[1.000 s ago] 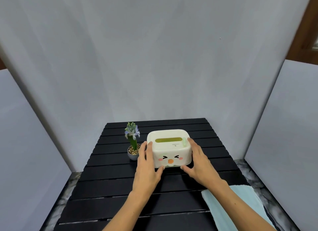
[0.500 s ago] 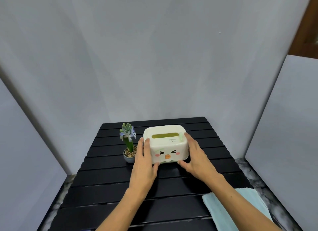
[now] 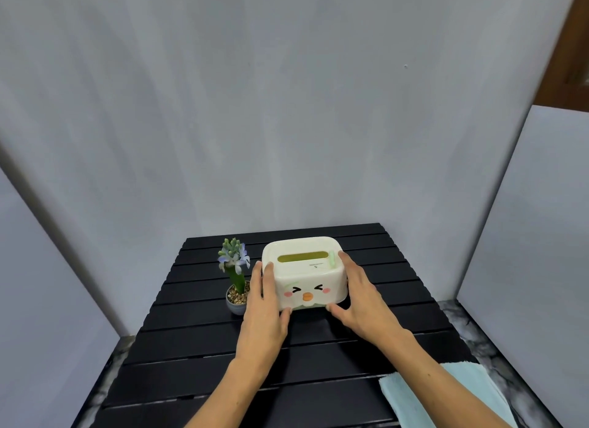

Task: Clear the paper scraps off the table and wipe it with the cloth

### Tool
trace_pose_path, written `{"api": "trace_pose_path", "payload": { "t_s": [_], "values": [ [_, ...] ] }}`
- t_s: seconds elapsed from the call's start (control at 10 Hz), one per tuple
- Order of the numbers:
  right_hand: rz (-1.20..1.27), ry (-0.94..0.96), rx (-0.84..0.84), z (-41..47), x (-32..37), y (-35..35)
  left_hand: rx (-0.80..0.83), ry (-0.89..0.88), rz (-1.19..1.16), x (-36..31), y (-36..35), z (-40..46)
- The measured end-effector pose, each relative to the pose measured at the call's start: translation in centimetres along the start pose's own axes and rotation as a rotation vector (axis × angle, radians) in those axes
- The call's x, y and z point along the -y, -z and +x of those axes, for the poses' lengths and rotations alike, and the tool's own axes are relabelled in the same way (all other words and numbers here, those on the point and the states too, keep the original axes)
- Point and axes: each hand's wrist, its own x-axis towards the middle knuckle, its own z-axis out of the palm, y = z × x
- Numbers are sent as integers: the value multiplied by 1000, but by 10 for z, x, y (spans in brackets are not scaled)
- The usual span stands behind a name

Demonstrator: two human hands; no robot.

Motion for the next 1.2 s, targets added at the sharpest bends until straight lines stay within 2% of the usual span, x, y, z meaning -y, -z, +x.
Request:
{"api": "trace_pose_path", "payload": {
  "t_s": [1.2],
  "values": [
    [22,-5,-46,-13,7,8,3,-1,-76,-1,10,-13]
  ]
}}
